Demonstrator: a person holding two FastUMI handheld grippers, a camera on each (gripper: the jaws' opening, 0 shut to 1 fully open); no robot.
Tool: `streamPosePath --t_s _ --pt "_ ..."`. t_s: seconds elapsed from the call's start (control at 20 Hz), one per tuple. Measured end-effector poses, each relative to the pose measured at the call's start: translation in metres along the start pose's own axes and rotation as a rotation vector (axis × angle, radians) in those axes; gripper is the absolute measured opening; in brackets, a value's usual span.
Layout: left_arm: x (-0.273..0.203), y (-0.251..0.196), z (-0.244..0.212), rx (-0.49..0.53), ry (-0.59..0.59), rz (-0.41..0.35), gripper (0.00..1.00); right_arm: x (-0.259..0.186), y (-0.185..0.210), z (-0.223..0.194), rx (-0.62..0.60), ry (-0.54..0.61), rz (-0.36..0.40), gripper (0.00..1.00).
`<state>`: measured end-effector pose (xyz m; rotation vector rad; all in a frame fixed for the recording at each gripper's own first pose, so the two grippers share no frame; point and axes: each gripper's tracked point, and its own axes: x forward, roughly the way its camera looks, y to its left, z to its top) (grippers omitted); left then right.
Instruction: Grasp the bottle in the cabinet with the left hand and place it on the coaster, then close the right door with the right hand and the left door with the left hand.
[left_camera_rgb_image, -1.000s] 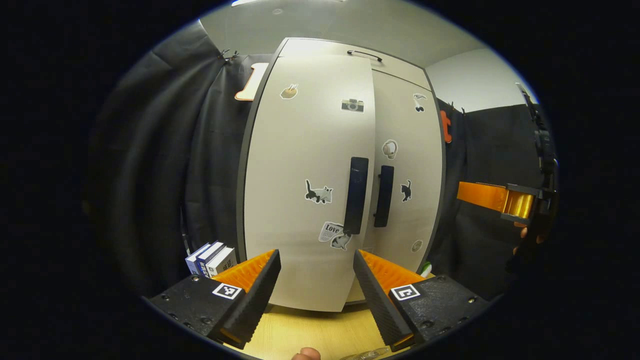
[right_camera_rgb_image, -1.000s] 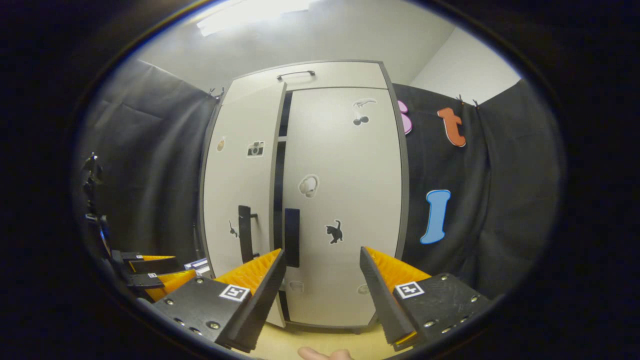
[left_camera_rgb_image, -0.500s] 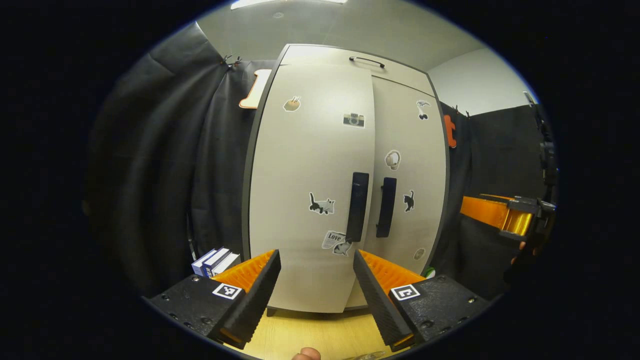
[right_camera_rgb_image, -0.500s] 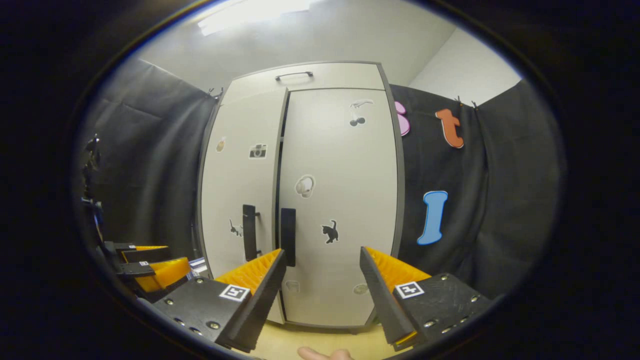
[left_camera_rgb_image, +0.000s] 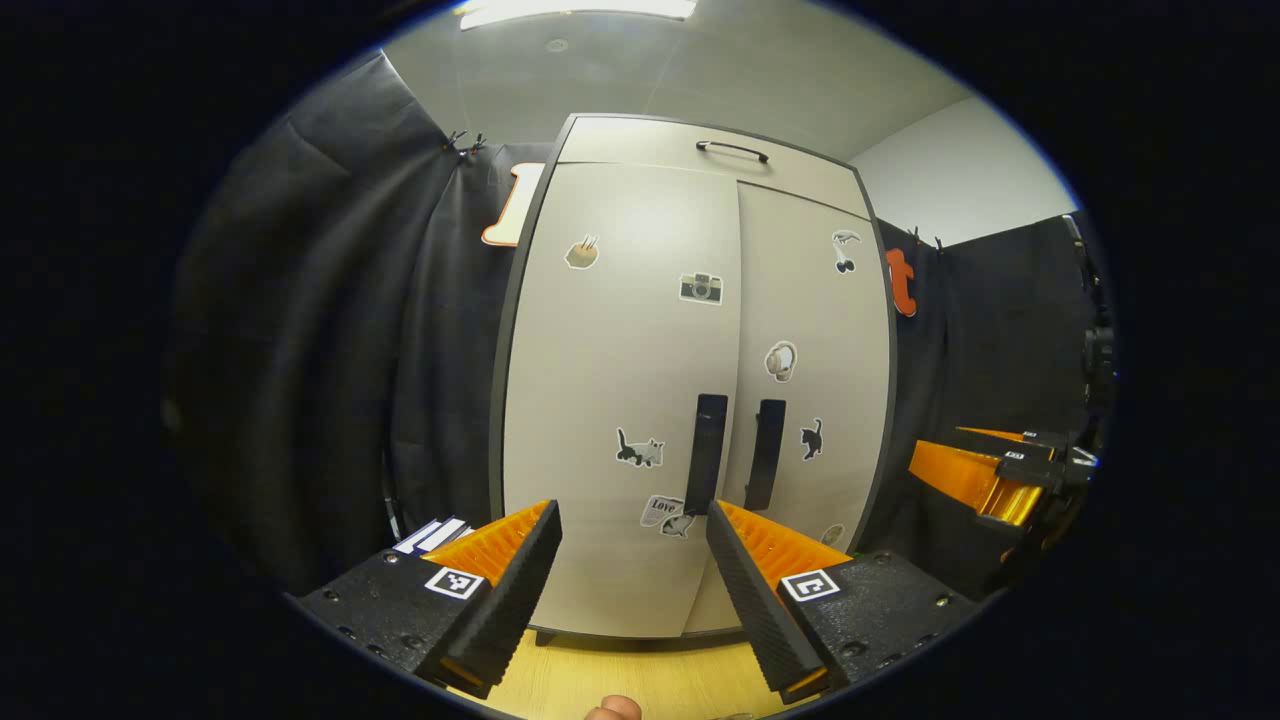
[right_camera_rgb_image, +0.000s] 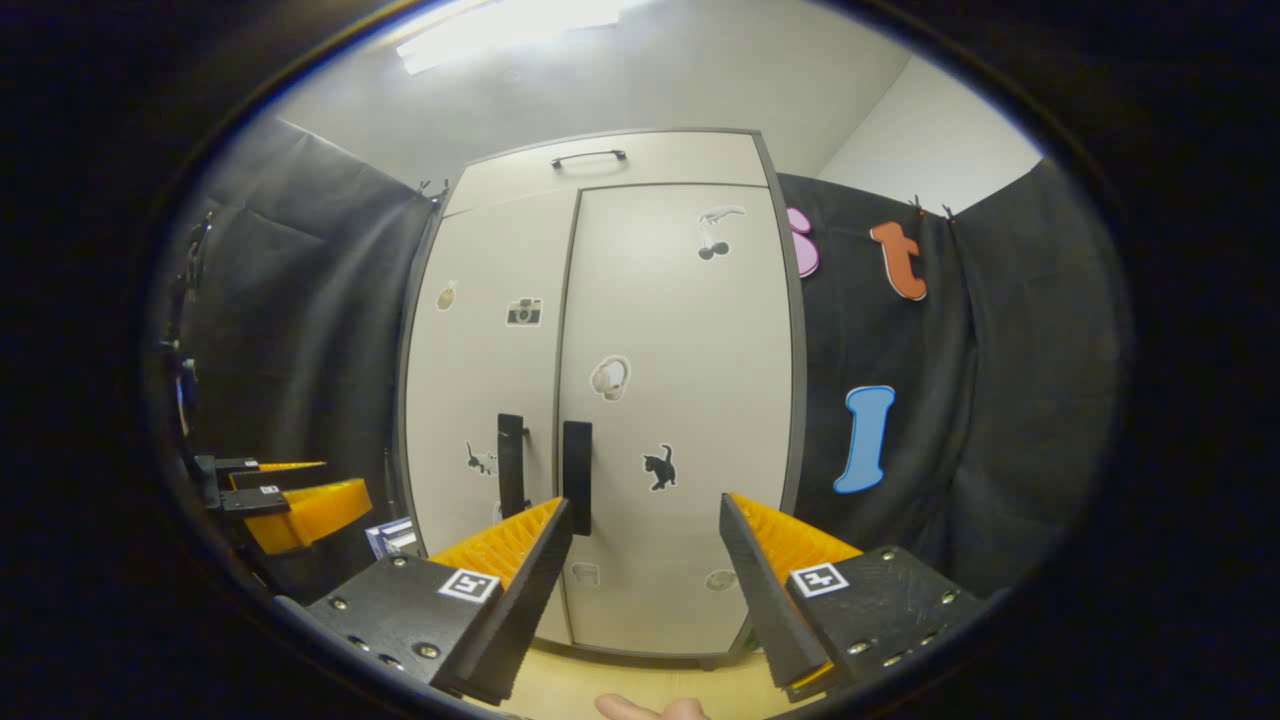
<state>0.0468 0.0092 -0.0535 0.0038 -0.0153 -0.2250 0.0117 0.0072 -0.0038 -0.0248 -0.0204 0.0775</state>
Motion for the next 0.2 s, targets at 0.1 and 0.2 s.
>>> streamPosePath --t_s 0.1,0.2 --pt "-0.001 -0.006 0.012 0.008 -0.012 0.001 0.93 -0.002 -0.004 0.006 -0.001 -0.019 -0.007 0.90" --pt "-0.001 -0.008 0.025 0.036 -0.028 0.010 0.92 -0.003 -0.007 0.010 0.005 -0.034 -0.008 0.87"
